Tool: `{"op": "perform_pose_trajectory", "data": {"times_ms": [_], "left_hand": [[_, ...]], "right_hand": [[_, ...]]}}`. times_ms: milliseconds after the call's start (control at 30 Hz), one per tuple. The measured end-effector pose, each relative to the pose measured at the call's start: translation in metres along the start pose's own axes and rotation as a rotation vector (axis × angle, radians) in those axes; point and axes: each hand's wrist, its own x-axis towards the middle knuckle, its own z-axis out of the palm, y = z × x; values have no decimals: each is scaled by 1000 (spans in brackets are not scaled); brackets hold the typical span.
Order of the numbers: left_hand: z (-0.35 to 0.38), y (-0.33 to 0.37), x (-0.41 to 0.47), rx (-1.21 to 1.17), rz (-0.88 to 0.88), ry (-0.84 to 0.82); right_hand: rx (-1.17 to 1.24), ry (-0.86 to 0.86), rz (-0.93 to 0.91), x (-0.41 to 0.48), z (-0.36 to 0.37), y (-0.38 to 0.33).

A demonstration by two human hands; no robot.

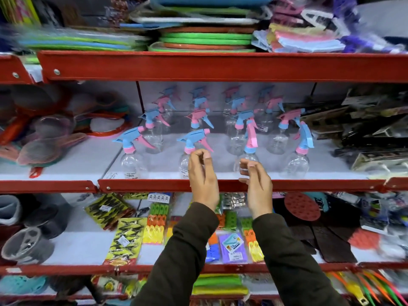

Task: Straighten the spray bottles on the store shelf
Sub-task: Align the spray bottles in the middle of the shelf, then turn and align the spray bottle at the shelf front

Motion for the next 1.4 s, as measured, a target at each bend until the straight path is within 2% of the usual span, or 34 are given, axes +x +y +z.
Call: {"op": "perform_pose_trajectory", "data": {"times_ms": [167, 300, 467, 833, 1033, 1167, 1400], "left_hand": [[46, 0, -22, 81, -131, -248], [66, 5, -24, 103, -268, -352], [78, 4, -16, 78, -323, -309], [81, -12, 7, 67, -362, -340], [78, -9, -1, 131, -275, -194], [79, -7, 0, 124, -297, -238], [78, -5, 1, 149, -295, -244]], "right_hand": [[-77, 64, 16, 25, -29, 6], [-156, -53, 136, 49, -35, 5], [-142, -155, 246, 59, -35, -3], [-265, -146, 152, 41, -49, -7], [-275, -161, 151, 53, -47, -7], [-263, -181, 186, 50, -44, -5], [-278, -196, 142, 48, -49, -3]]}}
